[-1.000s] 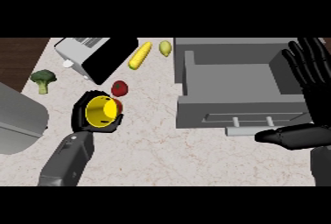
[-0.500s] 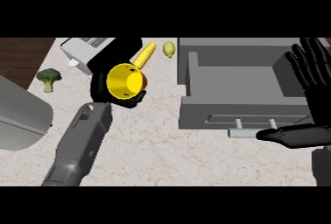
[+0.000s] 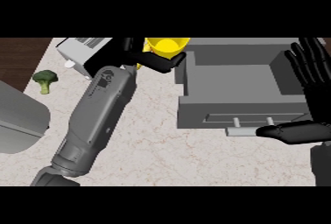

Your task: Pick up the cup, place it into the drawer and close the drawer

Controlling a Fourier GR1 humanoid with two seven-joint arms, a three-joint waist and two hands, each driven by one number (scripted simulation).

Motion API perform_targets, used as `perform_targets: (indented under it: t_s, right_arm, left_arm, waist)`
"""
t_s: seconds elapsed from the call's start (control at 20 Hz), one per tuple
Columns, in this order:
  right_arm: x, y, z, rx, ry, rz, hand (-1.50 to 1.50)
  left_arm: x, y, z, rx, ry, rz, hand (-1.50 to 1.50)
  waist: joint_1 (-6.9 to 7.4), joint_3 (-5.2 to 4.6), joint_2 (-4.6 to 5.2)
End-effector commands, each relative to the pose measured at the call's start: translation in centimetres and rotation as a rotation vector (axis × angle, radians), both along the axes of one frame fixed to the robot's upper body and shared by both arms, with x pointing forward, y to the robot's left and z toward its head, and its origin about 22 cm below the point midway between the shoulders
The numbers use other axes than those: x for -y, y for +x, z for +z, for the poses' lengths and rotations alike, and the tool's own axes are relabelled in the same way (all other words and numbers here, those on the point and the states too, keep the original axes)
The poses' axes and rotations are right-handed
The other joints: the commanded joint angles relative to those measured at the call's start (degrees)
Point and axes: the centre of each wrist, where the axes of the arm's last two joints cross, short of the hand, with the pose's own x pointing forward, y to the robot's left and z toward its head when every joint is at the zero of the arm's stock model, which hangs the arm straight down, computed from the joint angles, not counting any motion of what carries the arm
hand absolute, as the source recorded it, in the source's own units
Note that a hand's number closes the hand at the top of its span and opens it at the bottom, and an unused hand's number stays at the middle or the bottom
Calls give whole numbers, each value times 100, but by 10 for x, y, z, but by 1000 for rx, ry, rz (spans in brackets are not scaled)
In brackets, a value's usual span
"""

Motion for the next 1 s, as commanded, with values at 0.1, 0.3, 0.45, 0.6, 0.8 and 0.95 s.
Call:
perform_targets:
  t_s: [0.1,0.3,0.45,0.6,0.8,0.95]
  right_arm:
    - [2,5,1,6,5,-14,-150]
    - [-9,-4,7,34,-3,36,-150]
    - [-3,4,10,27,9,46,-150]
    - [-13,6,3,39,6,68,-150]
    - [-10,15,9,52,7,106,-150]
    - [-19,15,15,69,5,128,-150]
  left_arm:
    - [46,5,54,-69,65,34,150]
    - [60,15,53,-163,141,94,150]
    - [72,16,57,-221,195,134,150]
    - [67,17,34,-276,252,133,150]
    - [65,16,16,-340,345,87,150]
    - [64,16,10,-362,427,76,150]
  waist:
    - [-83,-1,35]
    - [-308,2,94]
    - [-407,5,109]
    - [-524,7,149]
    - [-727,13,201]
    - [-894,14,256]
